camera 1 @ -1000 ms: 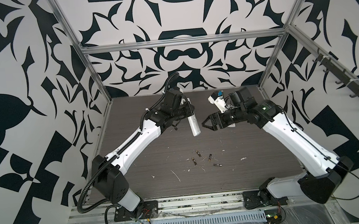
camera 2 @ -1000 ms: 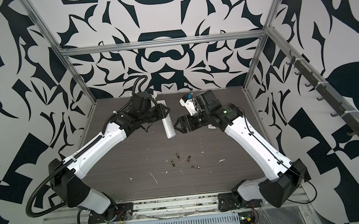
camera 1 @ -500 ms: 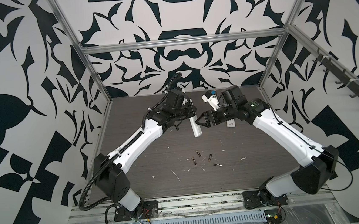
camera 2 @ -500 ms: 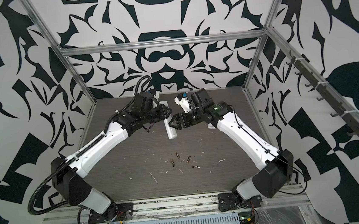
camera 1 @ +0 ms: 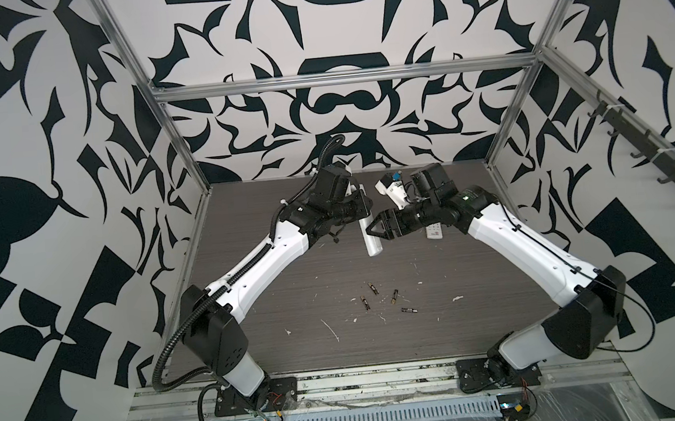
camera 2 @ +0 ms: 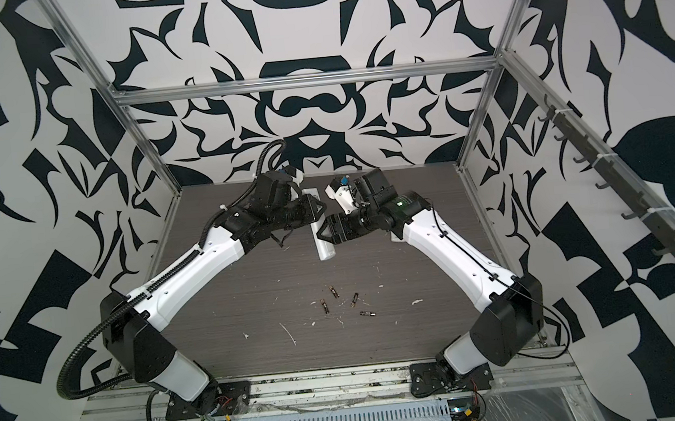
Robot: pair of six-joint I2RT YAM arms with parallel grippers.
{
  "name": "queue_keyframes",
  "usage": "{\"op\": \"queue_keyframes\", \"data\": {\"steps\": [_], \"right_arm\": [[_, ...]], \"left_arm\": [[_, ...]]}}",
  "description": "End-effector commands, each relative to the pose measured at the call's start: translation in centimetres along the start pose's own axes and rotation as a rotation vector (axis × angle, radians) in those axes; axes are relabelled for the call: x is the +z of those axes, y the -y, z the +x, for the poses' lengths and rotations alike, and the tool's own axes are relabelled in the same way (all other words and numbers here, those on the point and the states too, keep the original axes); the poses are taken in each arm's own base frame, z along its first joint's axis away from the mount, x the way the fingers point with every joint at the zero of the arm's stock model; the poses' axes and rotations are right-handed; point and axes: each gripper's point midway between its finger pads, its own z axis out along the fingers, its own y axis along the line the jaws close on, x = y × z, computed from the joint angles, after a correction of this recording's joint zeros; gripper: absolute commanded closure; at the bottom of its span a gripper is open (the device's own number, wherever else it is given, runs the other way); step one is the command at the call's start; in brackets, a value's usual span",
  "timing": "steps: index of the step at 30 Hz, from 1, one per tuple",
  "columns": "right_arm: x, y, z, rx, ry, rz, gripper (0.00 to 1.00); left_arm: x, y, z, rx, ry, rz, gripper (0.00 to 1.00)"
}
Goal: Load the batteries into the remote control
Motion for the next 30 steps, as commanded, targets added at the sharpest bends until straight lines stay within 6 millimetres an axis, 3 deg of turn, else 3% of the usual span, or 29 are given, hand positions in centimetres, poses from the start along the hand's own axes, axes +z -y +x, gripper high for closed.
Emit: {"op": "queue_keyframes", "data": {"steps": [1, 11, 22, 30], "right_arm": [[-0.32, -0.89, -0.84, -0.024, 0.034, -0.039, 0.31], [-0.08, -1.14, -0.97, -0.019, 0.041, -0.065, 0.38], [-0.25, -1.13, -0.92, -0.026, 0.04, -0.059, 0.62], [-0.06, -1.23, -1.04, -0.024, 0.038, -0.068, 0.71]], "left_arm": [[-0.41, 1.36, -0.74, 0.0, 0.01, 0.032, 1.0], [-0.21, 1.79, -0.75, 0.007, 0.002, 0.047, 1.0], [-0.11, 1.77, -0.5, 0.007, -0.003, 0.046, 1.0], [-0.16, 2.02, -0.57, 0.01, -0.002, 0.054, 1.0]]}}
